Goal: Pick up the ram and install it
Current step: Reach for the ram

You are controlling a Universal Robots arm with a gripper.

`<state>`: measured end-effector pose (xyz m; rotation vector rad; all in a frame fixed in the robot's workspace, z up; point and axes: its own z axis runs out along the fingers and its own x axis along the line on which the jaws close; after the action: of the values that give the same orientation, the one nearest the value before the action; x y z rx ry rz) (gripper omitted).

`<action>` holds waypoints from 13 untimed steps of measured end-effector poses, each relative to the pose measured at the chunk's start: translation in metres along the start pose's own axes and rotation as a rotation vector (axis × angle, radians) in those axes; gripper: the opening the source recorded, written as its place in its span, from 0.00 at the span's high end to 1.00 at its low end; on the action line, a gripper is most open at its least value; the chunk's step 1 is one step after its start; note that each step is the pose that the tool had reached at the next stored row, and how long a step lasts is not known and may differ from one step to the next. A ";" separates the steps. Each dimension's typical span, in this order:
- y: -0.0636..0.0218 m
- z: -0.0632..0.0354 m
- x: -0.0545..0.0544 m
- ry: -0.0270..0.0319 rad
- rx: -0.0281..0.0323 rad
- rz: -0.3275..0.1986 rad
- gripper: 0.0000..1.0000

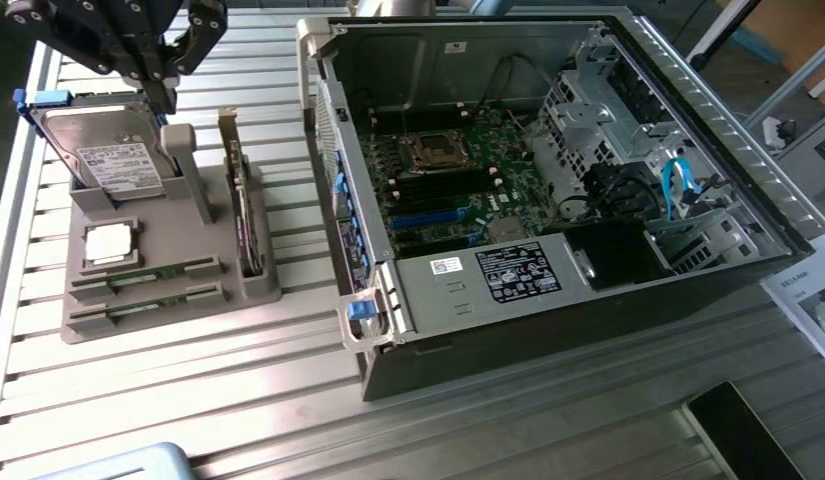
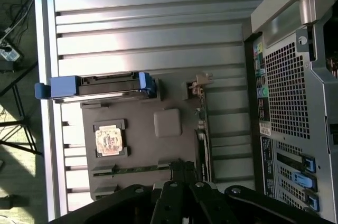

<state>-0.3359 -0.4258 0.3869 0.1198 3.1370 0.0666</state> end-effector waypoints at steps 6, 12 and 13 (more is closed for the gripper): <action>-0.0029 0.0008 0.013 0.0001 0.0001 0.000 0.89; -0.0059 0.0019 0.029 0.0000 0.0000 0.000 0.89; -0.0063 0.0020 0.031 0.0000 0.0000 0.000 0.89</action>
<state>-0.3672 -0.4296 0.3846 0.1198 3.1371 0.0665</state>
